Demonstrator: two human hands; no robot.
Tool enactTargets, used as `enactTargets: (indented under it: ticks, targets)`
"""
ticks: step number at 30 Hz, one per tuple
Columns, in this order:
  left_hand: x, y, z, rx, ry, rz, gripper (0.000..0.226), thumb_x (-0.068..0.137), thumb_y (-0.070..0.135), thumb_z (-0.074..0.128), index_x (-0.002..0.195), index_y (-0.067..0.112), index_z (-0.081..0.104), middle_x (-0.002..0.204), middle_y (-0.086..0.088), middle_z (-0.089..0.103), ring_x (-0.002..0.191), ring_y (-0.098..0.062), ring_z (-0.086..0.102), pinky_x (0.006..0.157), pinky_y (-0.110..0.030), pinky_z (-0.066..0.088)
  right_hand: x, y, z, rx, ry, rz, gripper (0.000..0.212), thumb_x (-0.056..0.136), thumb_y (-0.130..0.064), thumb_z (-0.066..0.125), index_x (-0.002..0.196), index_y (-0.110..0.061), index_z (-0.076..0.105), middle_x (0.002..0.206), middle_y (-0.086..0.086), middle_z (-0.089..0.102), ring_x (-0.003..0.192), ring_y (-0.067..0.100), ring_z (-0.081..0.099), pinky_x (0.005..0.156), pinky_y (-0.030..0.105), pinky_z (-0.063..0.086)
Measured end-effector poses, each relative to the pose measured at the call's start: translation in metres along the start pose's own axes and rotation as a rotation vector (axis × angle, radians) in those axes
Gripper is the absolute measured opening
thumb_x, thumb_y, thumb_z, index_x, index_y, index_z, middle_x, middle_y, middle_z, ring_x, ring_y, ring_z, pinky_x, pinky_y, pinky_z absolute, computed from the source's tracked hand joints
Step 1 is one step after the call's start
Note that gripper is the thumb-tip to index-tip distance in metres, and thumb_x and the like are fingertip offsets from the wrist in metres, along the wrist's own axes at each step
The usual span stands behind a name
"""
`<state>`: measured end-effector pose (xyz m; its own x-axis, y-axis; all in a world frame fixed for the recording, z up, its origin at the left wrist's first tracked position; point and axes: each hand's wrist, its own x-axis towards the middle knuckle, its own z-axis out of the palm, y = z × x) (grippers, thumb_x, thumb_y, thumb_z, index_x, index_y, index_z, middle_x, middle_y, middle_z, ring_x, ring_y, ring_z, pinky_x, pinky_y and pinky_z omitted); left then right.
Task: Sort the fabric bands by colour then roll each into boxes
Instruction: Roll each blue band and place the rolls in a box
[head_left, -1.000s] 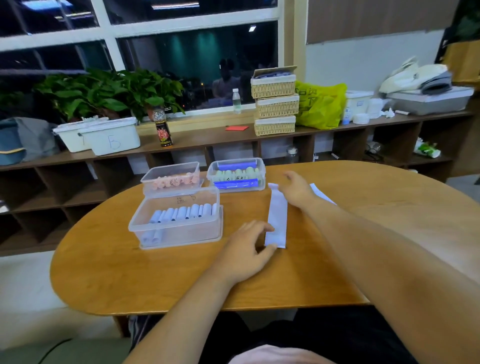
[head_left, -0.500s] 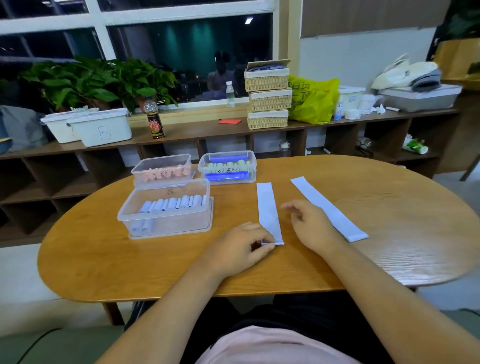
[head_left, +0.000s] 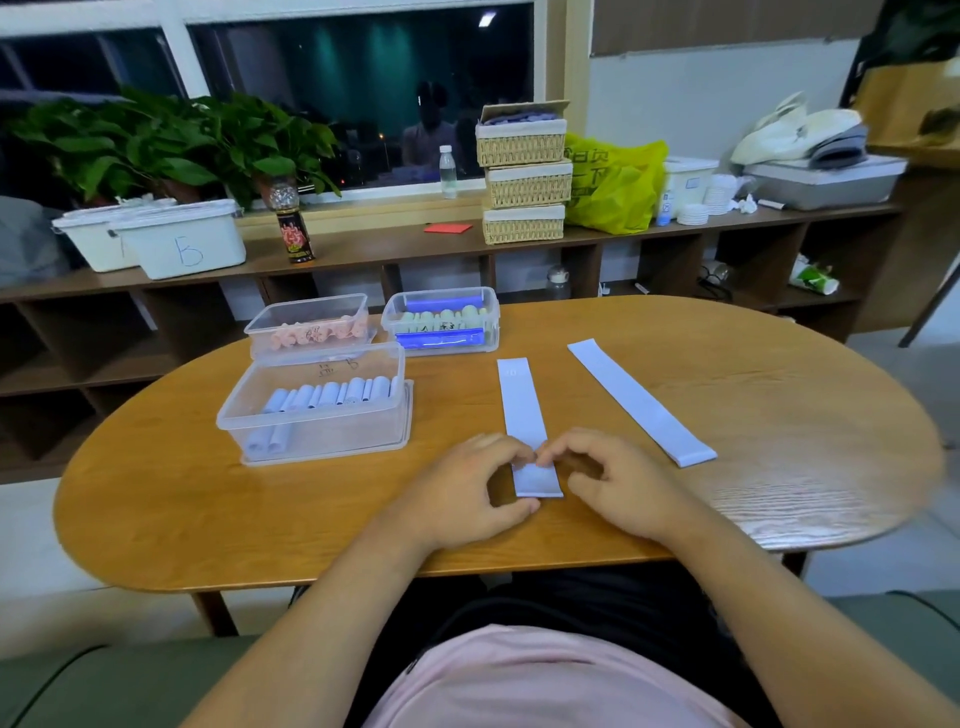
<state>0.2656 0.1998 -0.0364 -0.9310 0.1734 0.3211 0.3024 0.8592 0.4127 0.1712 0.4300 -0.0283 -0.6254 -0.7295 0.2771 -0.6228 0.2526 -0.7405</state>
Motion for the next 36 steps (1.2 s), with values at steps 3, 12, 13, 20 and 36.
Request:
enactTargets:
  ticks: [3,12,13,20,36]
  targets:
    - [0.000,-0.001,0.001,0.002,-0.005,0.017,0.032,0.092,0.048,0.074,0.117,0.036,0.059,0.114,0.024,0.059,0.111,-0.001,0.055,0.098,-0.037,0.049,-0.006,0.002,0.000,-0.038,-0.083,-0.096,0.036,0.089,-0.003,0.070,0.114,-0.028,0.072,0.123,-0.014,0.068,0.122,0.012,0.063,0.104,0.022,0.046]
    - [0.001,0.000,0.000,-0.047,0.013,-0.051,0.008,0.106,0.043,0.060,0.113,0.041,0.057,0.110,0.023,0.064,0.109,-0.002,0.059,0.091,-0.037,0.052,-0.005,0.006,0.004,-0.131,0.005,-0.078,0.016,0.101,-0.021,0.069,0.109,-0.035,0.067,0.109,-0.018,0.071,0.106,0.007,0.067,0.093,0.033,0.052]
    - [0.001,0.000,0.000,-0.045,0.009,-0.040,0.005,0.106,0.043,0.060,0.110,0.040,0.058,0.108,0.022,0.063,0.108,-0.003,0.058,0.090,-0.038,0.052,-0.005,0.007,0.004,-0.155,0.013,-0.081,0.015,0.100,-0.023,0.069,0.108,-0.036,0.067,0.108,-0.017,0.070,0.105,0.008,0.067,0.092,0.033,0.052]
    - [0.000,-0.004,0.000,-0.054,0.021,0.050,0.007,0.100,0.040,0.072,0.102,0.034,0.071,0.106,0.019,0.065,0.105,-0.009,0.058,0.093,-0.037,0.050,-0.007,0.012,0.006,-0.240,0.075,-0.125,0.015,0.090,-0.026,0.080,0.100,-0.037,0.077,0.100,-0.019,0.063,0.105,0.005,0.057,0.089,0.018,0.044]
    - [0.000,-0.006,0.002,-0.098,0.059,0.076,0.008,0.091,0.035,0.084,0.097,0.031,0.079,0.100,0.018,0.070,0.103,-0.011,0.060,0.094,-0.034,0.049,-0.006,0.011,0.006,-0.212,0.075,-0.148,0.011,0.089,-0.020,0.082,0.092,-0.031,0.082,0.087,-0.017,0.068,0.093,0.009,0.062,0.087,0.020,0.044]
